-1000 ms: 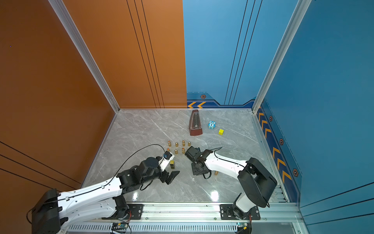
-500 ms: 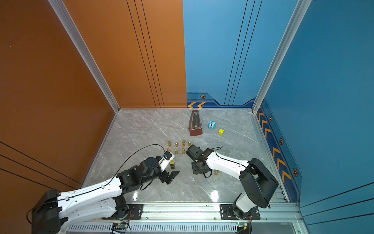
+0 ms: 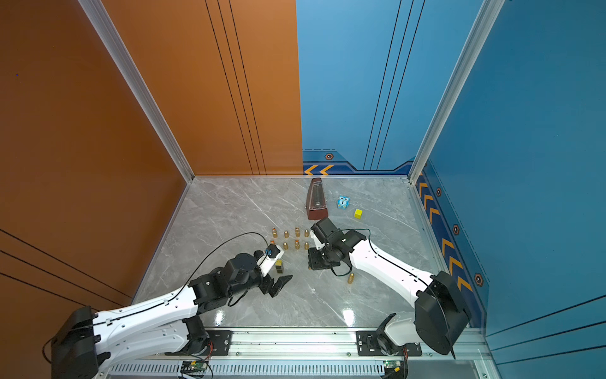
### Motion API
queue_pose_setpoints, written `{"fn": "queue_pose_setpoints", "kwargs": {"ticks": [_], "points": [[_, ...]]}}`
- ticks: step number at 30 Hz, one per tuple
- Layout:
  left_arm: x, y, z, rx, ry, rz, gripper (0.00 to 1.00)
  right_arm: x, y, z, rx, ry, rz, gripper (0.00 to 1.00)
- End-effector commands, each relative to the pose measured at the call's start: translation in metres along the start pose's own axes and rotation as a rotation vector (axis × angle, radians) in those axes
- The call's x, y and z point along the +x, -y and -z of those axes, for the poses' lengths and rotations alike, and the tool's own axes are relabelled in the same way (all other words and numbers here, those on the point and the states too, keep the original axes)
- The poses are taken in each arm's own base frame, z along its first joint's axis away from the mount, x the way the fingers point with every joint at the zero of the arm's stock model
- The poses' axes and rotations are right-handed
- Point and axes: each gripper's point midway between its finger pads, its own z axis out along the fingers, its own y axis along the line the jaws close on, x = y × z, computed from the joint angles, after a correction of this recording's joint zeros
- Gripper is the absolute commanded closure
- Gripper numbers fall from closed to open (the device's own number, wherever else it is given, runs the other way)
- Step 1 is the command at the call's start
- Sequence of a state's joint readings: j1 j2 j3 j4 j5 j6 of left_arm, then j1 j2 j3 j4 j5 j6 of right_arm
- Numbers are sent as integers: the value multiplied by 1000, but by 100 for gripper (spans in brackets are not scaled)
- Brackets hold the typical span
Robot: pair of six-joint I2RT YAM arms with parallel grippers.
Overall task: Open the lipstick cap
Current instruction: Pick up the lipstick at the center of the board, then open the cover of the lipstick.
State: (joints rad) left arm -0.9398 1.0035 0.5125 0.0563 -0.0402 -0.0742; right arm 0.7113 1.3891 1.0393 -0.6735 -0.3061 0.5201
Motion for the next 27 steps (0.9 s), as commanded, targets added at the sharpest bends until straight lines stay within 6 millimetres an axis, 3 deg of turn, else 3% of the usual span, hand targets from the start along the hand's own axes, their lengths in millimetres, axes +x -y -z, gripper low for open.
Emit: {"fn": "queue_pose_setpoints", "kwargs": {"ticks": [1, 9, 14, 27], "points": [[-25, 11, -1, 69, 79, -17, 6, 4, -27, 18, -125, -27, 36, 85], [-33, 23, -7, 138, 101, -29, 13, -1, -50, 34, -224, -16, 48, 85], [-36, 29, -8, 175, 110, -47, 28, -2, -62, 36, -295, -16, 33, 85], [-42, 33, -11, 216, 121, -52, 56, -2, -70, 36, -353, -19, 9, 85]]}}
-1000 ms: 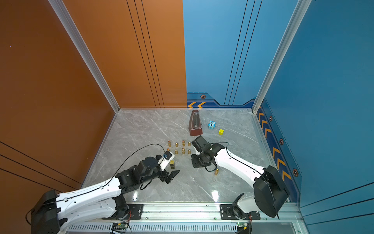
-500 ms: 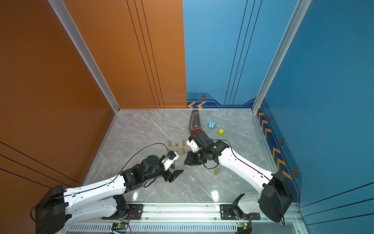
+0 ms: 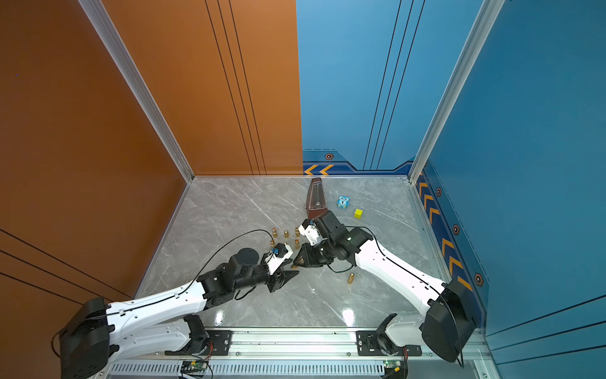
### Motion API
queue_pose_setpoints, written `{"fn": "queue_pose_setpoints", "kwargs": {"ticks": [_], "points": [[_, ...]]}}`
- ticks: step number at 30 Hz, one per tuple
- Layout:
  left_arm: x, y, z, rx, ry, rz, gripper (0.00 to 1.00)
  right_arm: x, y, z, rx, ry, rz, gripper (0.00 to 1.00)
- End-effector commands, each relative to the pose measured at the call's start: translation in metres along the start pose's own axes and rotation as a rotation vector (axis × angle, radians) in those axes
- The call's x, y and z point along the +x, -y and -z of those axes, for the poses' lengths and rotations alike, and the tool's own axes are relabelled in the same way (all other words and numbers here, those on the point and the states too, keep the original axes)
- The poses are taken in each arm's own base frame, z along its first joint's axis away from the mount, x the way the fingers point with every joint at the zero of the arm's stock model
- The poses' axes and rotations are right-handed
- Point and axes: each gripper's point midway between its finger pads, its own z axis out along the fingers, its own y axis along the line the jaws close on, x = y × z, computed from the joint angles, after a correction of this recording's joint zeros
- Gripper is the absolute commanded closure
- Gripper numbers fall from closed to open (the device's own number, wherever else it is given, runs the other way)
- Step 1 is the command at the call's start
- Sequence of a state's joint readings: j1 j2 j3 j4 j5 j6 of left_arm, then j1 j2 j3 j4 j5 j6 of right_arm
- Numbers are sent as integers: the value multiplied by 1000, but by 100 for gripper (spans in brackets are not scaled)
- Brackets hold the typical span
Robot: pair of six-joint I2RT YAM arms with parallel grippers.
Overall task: Open the lipstick cap
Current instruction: Open the cover of the lipstick.
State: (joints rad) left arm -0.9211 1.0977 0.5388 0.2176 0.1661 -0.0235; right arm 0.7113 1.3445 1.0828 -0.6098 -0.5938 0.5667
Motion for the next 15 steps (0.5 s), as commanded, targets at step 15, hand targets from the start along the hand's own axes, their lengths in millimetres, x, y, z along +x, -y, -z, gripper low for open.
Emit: {"fn": "queue_pose_setpoints", "kwargs": {"ticks": [15], "points": [[-15, -9, -2, -33, 32, 13, 92, -2, -11, 3, -55, 12, -2, 82]]}}
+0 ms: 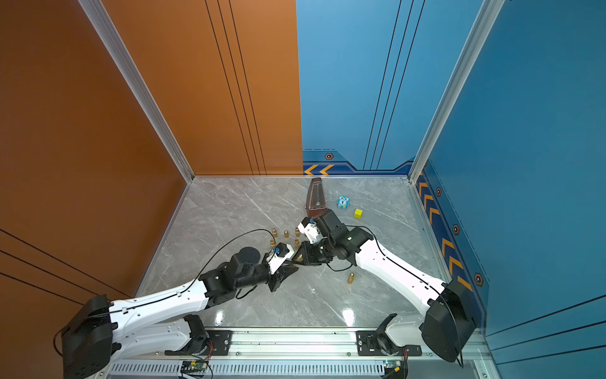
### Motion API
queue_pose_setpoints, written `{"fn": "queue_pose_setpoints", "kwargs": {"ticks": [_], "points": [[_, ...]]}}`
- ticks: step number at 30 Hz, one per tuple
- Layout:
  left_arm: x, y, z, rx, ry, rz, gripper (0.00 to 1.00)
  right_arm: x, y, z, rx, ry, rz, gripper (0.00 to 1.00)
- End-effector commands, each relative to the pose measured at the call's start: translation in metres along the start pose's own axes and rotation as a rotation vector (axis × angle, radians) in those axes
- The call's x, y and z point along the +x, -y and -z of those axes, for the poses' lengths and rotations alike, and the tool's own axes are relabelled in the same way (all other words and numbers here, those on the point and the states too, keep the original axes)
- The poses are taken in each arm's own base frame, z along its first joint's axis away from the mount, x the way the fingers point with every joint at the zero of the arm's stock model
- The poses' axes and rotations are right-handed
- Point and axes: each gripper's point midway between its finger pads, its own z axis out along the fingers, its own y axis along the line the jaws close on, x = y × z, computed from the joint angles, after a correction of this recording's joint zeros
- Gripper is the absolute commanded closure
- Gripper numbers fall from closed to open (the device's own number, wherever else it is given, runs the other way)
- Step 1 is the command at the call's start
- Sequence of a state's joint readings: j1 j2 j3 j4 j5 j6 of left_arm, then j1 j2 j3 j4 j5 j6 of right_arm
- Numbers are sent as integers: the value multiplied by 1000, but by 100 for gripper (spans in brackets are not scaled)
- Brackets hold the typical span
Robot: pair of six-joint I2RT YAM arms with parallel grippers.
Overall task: Open the lipstick cap
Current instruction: Open the cover of the lipstick.
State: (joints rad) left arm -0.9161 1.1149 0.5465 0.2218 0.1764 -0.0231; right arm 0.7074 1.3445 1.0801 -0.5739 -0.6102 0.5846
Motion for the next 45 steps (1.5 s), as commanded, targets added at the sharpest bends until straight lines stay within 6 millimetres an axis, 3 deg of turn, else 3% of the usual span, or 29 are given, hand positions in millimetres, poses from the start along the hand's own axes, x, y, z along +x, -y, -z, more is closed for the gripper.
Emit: {"fn": "queue_pose_setpoints", "kwargs": {"ticks": [1, 4, 10, 13, 21, 33, 45], "points": [[-15, -9, 1, -42, 36, 11, 94, 2, -6, 4, -25, -3, 1, 81], [-10, -13, 2, -61, 30, 19, 100, -6, 0, 11, -10, 28, -13, 76], [0, -15, 2, -75, 11, 31, 100, -14, 4, 22, 38, 82, 8, 59], [0, -14, 0, -66, 6, 35, 100, -15, 5, 22, 42, 85, 11, 57], [-2, -10, -4, -39, 0, 40, 100, -16, 3, 13, 31, 67, 20, 62], [2, -11, -3, -43, -15, 45, 100, -14, 8, 8, 41, 55, 21, 80], [23, -16, 2, -80, -85, 52, 100, -26, 21, 32, 78, 139, -5, 81]]}}
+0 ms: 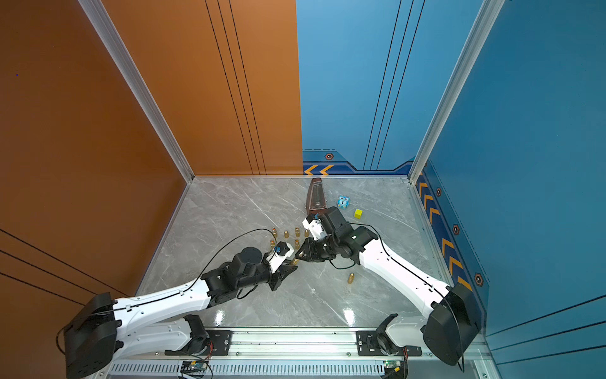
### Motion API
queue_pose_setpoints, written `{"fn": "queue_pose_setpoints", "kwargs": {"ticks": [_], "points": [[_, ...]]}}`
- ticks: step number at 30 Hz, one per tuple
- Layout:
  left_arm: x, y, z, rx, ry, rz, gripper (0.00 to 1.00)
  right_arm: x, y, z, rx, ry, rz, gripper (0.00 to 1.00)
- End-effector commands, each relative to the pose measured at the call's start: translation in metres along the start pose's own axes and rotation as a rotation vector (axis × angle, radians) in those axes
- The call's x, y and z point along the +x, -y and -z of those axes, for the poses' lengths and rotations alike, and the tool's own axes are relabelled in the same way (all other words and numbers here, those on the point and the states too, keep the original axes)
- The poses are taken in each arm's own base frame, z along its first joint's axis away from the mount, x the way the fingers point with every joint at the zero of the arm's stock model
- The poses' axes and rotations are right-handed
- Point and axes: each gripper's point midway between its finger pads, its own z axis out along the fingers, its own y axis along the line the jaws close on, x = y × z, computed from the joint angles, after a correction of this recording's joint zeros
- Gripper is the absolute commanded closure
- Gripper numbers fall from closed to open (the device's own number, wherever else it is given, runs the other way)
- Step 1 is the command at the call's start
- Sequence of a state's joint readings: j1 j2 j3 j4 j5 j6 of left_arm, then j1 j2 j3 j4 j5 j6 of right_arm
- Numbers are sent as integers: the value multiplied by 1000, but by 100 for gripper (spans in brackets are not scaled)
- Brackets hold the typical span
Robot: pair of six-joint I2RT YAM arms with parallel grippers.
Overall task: Open the lipstick cap
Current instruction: Open the cover of the lipstick.
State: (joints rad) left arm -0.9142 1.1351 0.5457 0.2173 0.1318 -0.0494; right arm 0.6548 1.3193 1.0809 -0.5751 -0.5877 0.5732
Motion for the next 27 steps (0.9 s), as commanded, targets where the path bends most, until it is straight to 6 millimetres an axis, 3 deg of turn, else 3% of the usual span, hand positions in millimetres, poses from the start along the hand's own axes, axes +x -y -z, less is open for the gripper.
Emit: {"fn": "queue_pose_setpoints", "kwargs": {"ticks": [1, 12, 16, 27], "points": [[16, -8, 6, -38, -65, 18, 100, -14, 11, 18, 52, 77, 2, 81], [22, -16, 11, -76, -74, 15, 100, -19, 12, 29, 24, 102, -26, 80], [18, -16, 14, -76, -60, 17, 100, -22, 22, 33, 53, 121, -43, 80], [7, -28, 20, -150, -25, 15, 100, -36, 149, 42, 616, 192, -124, 78]]}}
